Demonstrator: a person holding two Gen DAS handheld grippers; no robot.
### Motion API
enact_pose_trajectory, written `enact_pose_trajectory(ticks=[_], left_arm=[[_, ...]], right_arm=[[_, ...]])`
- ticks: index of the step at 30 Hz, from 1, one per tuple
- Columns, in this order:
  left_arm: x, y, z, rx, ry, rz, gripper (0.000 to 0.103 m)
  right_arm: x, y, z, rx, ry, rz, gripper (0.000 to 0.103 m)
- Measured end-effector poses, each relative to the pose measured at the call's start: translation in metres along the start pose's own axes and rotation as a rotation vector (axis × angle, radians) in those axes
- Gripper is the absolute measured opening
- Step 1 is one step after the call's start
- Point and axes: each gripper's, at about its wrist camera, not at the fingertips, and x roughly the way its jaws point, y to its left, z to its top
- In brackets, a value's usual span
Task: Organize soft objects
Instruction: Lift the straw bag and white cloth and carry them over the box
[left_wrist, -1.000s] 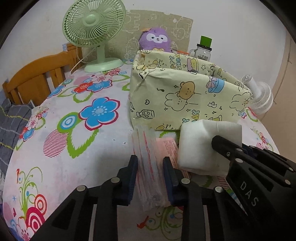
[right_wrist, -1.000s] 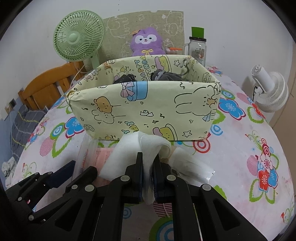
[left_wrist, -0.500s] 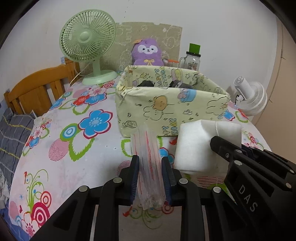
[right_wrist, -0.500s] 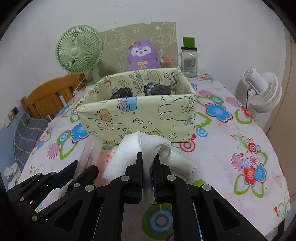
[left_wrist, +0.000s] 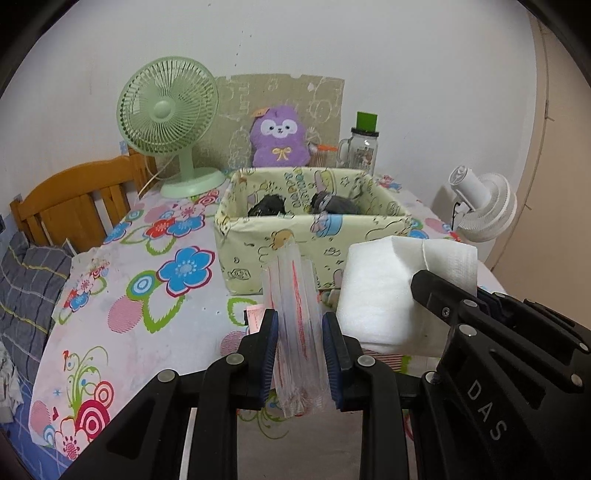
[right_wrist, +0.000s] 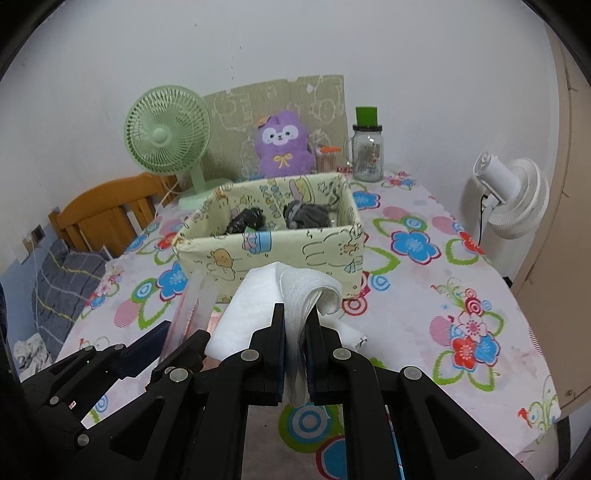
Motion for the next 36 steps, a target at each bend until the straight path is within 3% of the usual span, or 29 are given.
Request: enact_pose_trajectory(ticks=[23,36], left_arm=[[-0.071,-0.017,0.033,0.020,-0.134,-0.001,0.023],[-0.085,-0.017,0.058,0.035,-0.182,-0.021,0.023]], right_arm=[[-0.081,0.003,0.033,-0.008,-0.139,-0.011,0.012],[-0.101,0.005,0.059,-0.017,-0.183,-0.033,0.012]])
